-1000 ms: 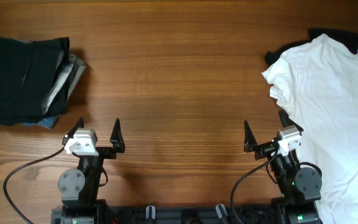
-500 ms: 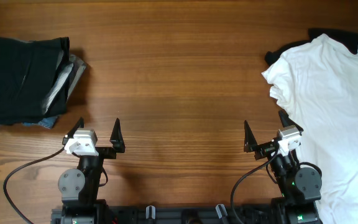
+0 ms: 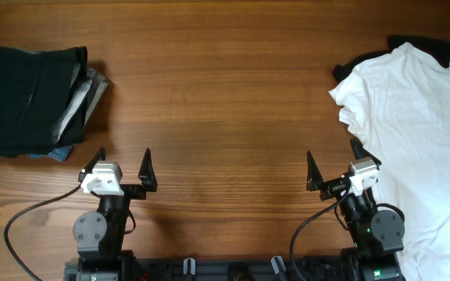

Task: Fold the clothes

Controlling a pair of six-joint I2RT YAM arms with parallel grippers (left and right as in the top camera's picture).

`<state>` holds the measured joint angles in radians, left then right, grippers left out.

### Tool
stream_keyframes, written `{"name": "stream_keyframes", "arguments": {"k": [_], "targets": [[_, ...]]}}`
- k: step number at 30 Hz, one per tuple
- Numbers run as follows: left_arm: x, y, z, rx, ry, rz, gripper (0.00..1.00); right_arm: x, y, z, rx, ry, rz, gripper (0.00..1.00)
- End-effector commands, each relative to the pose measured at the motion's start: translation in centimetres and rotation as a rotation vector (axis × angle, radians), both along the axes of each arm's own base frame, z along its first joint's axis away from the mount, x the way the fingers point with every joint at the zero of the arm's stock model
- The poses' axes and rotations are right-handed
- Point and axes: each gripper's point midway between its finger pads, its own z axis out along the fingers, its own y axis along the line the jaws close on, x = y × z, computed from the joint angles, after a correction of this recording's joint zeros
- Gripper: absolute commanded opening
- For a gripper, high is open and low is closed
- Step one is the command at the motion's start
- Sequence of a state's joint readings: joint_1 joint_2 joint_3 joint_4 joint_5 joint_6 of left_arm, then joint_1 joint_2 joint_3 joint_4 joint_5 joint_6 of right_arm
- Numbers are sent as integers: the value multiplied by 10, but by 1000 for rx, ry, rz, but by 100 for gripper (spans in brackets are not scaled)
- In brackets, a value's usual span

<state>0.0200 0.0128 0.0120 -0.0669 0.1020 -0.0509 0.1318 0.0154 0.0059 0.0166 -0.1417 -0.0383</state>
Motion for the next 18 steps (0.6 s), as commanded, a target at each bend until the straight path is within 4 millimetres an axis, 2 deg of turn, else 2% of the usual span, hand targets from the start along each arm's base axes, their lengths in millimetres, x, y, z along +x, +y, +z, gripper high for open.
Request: {"name": "stream_keyframes", "arguments": {"k": [1, 8, 12, 15, 18], "targets": [[0, 1, -2, -6, 2, 7, 100, -1, 1, 7, 12, -26, 9, 100], [0, -1, -2, -12, 2, -8, 100, -4, 10, 2, 23, -3, 63, 100], [0, -2, -1, -61, 4, -12, 100, -4, 12, 3, 190, 48, 76, 100], [-1, -11, 0, -101, 5, -61, 100, -5, 14, 4, 286, 77, 90, 100], [-7, -36, 13, -104, -28, -209, 100, -9, 22, 10, 290, 68, 147, 100]]}}
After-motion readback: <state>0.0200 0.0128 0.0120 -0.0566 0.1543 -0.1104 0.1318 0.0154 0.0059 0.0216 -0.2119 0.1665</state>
